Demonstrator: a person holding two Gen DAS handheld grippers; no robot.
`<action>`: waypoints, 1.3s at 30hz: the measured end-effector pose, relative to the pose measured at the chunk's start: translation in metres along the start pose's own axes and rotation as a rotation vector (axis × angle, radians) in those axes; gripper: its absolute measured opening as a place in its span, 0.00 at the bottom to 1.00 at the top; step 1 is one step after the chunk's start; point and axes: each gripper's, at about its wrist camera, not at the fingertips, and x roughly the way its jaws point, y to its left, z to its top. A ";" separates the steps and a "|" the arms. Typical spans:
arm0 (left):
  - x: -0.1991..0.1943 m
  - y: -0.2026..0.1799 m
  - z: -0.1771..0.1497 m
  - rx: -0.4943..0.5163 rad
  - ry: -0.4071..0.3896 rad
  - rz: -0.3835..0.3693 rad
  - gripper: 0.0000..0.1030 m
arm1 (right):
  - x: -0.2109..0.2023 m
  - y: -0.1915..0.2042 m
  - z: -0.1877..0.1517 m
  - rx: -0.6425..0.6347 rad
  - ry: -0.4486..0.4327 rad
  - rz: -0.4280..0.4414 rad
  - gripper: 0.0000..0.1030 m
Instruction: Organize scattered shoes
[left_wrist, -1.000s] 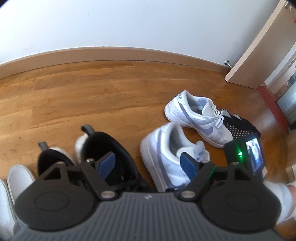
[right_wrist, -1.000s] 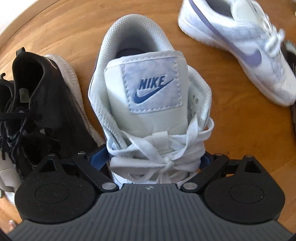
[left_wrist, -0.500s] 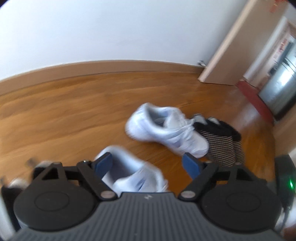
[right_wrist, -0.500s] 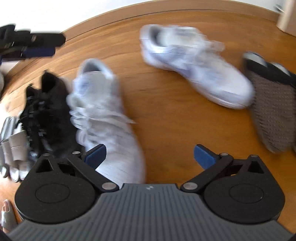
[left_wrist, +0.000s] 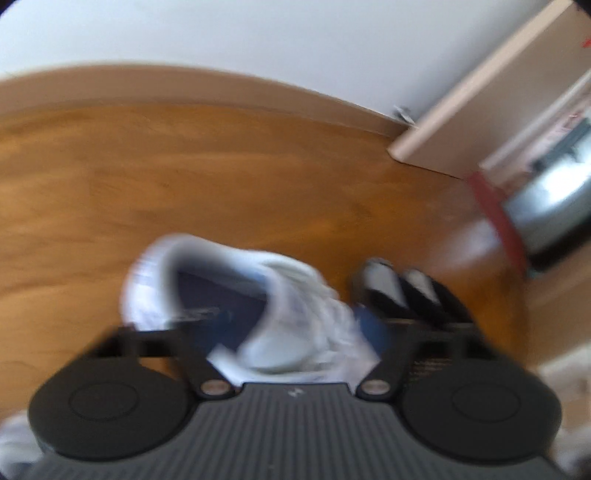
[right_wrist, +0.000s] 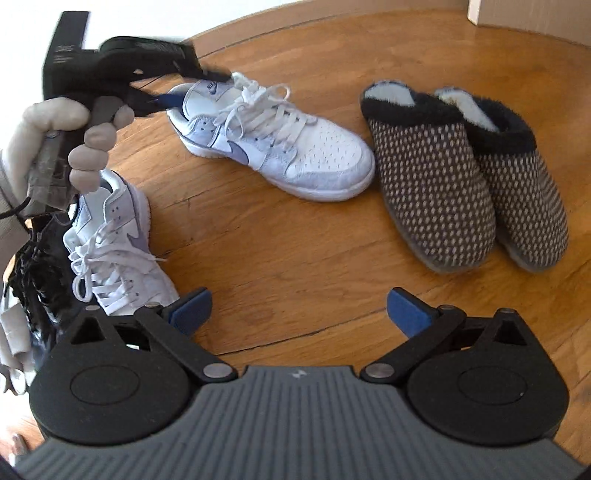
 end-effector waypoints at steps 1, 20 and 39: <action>-0.005 -0.001 0.000 0.002 -0.004 -0.034 0.15 | 0.002 0.000 0.001 -0.033 -0.023 0.001 1.00; -0.079 0.014 -0.047 0.188 0.082 -0.142 0.42 | 0.031 0.019 0.014 -0.604 -0.084 0.112 1.00; -0.195 0.078 -0.092 0.014 -0.024 0.174 0.78 | 0.147 0.086 0.053 -0.521 0.135 0.128 0.93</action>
